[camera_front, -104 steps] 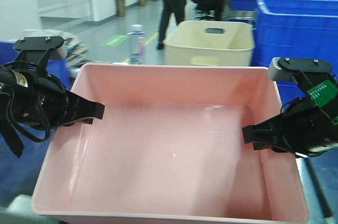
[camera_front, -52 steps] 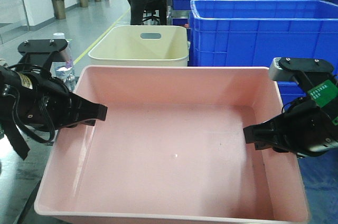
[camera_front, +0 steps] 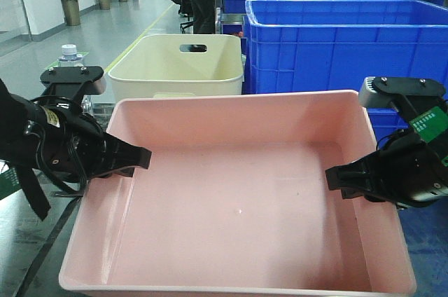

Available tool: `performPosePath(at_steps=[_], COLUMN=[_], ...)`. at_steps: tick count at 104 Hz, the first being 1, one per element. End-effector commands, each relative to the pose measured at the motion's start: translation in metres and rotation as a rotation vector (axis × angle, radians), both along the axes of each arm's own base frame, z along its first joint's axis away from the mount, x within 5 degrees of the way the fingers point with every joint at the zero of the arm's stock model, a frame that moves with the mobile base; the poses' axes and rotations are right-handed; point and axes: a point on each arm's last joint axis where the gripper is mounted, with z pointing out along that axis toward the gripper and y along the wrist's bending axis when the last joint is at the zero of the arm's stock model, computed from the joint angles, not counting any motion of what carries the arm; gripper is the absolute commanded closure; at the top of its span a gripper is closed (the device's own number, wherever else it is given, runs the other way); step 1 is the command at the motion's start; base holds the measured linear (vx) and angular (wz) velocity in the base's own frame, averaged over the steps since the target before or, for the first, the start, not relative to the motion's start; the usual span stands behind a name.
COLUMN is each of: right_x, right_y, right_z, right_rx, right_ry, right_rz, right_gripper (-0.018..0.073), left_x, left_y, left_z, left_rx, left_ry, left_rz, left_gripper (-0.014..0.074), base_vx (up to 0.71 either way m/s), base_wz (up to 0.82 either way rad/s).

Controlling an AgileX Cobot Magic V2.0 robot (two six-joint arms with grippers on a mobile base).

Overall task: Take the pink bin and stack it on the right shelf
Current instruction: 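Lower the pink bin onto the metal table with both grippers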

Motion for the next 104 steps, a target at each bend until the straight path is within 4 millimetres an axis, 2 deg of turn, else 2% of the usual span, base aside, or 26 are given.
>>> performPosePath(at_steps=[1, 41, 55, 68, 77, 90, 104], right_x=[-0.002, 0.004, 0.021, 0.048, 0.059, 0.071, 0.076], right_y=[-0.001, 0.002, 0.007, 0.013, 0.016, 0.020, 0.022], right_z=[0.025, 0.021, 0.003, -0.026, -0.040, -0.061, -0.073], right_rx=[0.037, 0.056, 0.036, 0.008, -0.029, -0.049, -0.051], right_ry=[-0.150, -0.149, -0.093, -0.041, -0.019, 0.042, 0.079], right_rz=[0.008, 0.008, 0.009, 0.018, 0.046, 0.063, 0.063], right_gripper=[0.0568, 0.0568, 0.0567, 0.0561, 0.0549, 0.0497, 0.0407], left_x=[-0.007, -0.004, 0.001, 0.014, 0.021, 0.032, 0.039], left_y=[-0.001, -0.001, -0.002, -0.006, -0.008, -0.013, -0.017], left_z=[0.030, 0.033, 0.027, 0.010, 0.000, -0.021, -0.040], left_rx=[-0.077, -0.093, -0.070, -0.021, 0.002, 0.031, 0.063], left_ry=[-0.136, -0.176, -0.167, -0.129, -0.104, -0.038, 0.040], left_rz=[-0.009, -0.004, -0.003, 0.000, -0.001, -0.004, -0.009], left_gripper=[0.0601, 0.0601, 0.0601, 0.0595, 0.0588, 0.0552, 0.0488], base_vx=[0.00, 0.00, 0.00, 0.00, 0.00, 0.00, 0.00], base_wz=[0.00, 0.00, 0.00, 0.00, 0.00, 0.00, 0.00])
